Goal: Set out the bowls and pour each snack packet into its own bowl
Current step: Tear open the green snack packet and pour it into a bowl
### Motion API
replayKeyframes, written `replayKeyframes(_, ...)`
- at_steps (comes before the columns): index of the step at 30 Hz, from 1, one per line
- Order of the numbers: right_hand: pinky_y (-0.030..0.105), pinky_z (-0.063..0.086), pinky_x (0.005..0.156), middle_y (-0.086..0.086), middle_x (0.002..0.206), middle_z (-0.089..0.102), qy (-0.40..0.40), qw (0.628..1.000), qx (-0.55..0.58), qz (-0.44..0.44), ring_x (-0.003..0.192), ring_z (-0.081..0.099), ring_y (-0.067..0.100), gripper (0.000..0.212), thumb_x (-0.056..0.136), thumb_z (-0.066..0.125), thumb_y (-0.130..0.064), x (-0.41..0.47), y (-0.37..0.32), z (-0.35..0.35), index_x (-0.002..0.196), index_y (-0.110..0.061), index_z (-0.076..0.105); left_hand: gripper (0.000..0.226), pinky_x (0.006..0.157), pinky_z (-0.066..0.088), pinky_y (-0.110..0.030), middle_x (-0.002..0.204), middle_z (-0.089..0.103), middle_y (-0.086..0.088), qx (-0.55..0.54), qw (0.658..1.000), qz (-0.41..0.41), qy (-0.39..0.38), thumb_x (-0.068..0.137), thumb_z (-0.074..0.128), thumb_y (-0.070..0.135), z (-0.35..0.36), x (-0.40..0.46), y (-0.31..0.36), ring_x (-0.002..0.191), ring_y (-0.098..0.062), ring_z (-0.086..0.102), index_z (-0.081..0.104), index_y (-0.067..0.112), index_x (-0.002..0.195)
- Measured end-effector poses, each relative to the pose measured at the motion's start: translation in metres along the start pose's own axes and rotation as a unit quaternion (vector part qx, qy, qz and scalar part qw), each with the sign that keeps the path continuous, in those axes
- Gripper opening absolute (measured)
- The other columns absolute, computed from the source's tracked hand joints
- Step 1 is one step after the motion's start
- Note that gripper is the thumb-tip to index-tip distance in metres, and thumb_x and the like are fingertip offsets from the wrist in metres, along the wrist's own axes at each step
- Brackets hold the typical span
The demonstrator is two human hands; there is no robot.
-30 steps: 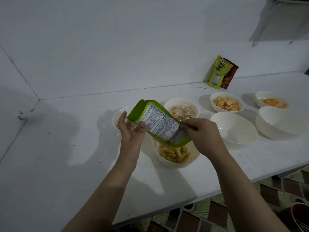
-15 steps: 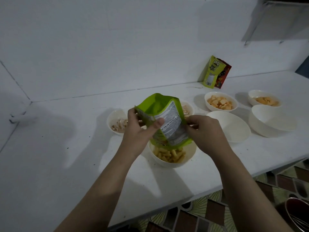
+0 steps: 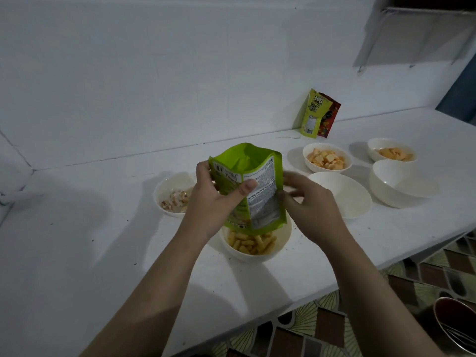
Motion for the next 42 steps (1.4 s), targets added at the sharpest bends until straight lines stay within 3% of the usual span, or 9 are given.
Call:
replayKeyframes(3,0.032,0.05,0.098,-0.019,0.129,0.063,-0.056,0.973,0.224,0.004,0.112,0.062,0.003,0.038,0.096,0.059,-0.029,-0.006,-0.014,0.007,0.131,-0.041,0.055,0.081,0.082,0.056,-0.032,0.109,0.06,0.019,0.004,1.0,-0.005,0.006,0.056,0.076,0.073,-0.001,0.0,-0.001,0.105,-0.009,0.062,0.04,0.031,0.115)
replayKeyframes(6,0.022,0.049,0.097,-0.017,0.136,0.059,-0.052,0.944,0.325,0.031,0.119,0.057,-0.002,0.041,0.097,0.058,-0.028,-0.008,-0.017,0.005,0.137,-0.036,0.053,0.079,0.084,0.055,-0.032,0.11,0.058,0.019,0.009,1.0,-0.013,0.016,0.056,0.072,0.069,-0.003,0.001,-0.001,0.106,-0.011,0.062,0.04,0.029,0.116)
replayKeyframes(12,0.038,0.041,0.111,-0.02,0.142,0.053,-0.068,0.946,0.317,0.017,0.128,0.051,-0.001,0.05,0.097,0.058,-0.035,-0.008,-0.017,0.017,0.143,-0.046,0.043,0.081,0.086,0.057,-0.04,0.107,0.06,0.018,0.019,0.999,-0.012,0.024,0.054,0.072,0.076,-0.004,0.004,-0.003,0.103,-0.012,0.063,0.039,0.031,0.113)
replayKeyframes(17,0.043,0.05,0.102,-0.022,0.122,0.066,-0.047,0.954,0.295,0.018,0.116,0.061,0.002,0.032,0.095,0.061,-0.034,-0.001,-0.012,0.017,0.118,-0.055,0.055,0.091,0.084,0.056,-0.034,0.112,0.059,0.015,0.026,0.999,-0.002,-0.032,0.048,0.067,0.082,0.004,0.003,-0.003,0.105,-0.011,0.062,0.033,0.031,0.115)
replayKeyframes(22,0.044,0.054,0.097,-0.009,0.112,0.072,-0.057,0.947,0.313,0.036,0.109,0.066,0.011,0.044,0.082,0.072,-0.044,0.001,-0.008,0.019,0.121,-0.031,0.056,0.058,0.076,0.056,-0.028,0.1,0.07,0.009,-0.08,0.995,0.016,-0.06,0.069,0.073,0.054,0.007,0.005,-0.006,0.095,-0.007,0.068,0.042,0.027,0.111)
replayKeyframes(26,0.037,0.057,0.088,0.002,0.106,0.075,-0.065,0.929,0.362,0.041,0.102,0.071,0.018,0.051,0.074,0.075,-0.035,0.002,-0.007,0.017,0.117,-0.015,0.057,0.062,0.08,0.058,-0.035,0.098,0.073,0.007,-0.117,0.992,0.014,-0.052,0.056,0.082,0.063,0.004,0.011,-0.011,0.097,-0.015,0.069,0.05,0.04,0.103)
replayKeyframes(32,0.035,0.056,0.087,0.0,0.104,0.075,-0.082,0.934,0.345,0.041,0.1,0.071,0.015,0.062,0.071,0.077,-0.042,0.01,-0.009,0.01,0.127,-0.03,0.052,0.046,0.084,0.057,-0.043,0.096,0.074,0.004,-0.117,0.992,0.019,-0.037,0.068,0.082,0.043,0.005,0.015,-0.01,0.094,-0.016,0.07,0.056,0.029,0.103)
replayKeyframes(37,0.026,0.053,0.067,0.002,0.083,0.076,0.01,0.939,0.344,0.02,0.078,0.072,0.011,0.018,0.077,0.078,-0.029,0.015,-0.013,-0.003,0.087,-0.015,0.07,0.037,0.068,0.054,-0.025,0.081,0.073,0.006,-0.106,0.994,0.035,-0.018,0.066,0.077,0.041,0.005,0.017,-0.001,0.08,-0.01,0.07,0.058,0.02,0.09)
replayKeyframes(42,0.037,0.058,0.083,0.002,0.103,0.076,-0.06,0.929,0.365,0.019,0.097,0.073,0.018,0.04,0.078,0.075,-0.027,0.016,-0.012,0.007,0.115,-0.018,0.066,0.024,0.064,0.055,-0.022,0.077,0.074,0.006,-0.141,0.989,0.043,0.02,0.073,0.075,0.033,-0.002,0.022,0.006,0.074,-0.008,0.07,0.06,0.017,0.084)
Point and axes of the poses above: each hand's wrist, its own x-axis towards the middle knuckle, its own z-axis out of the palm, y = z × x, the point moved 7 cm from there along x, towards the middle knuckle
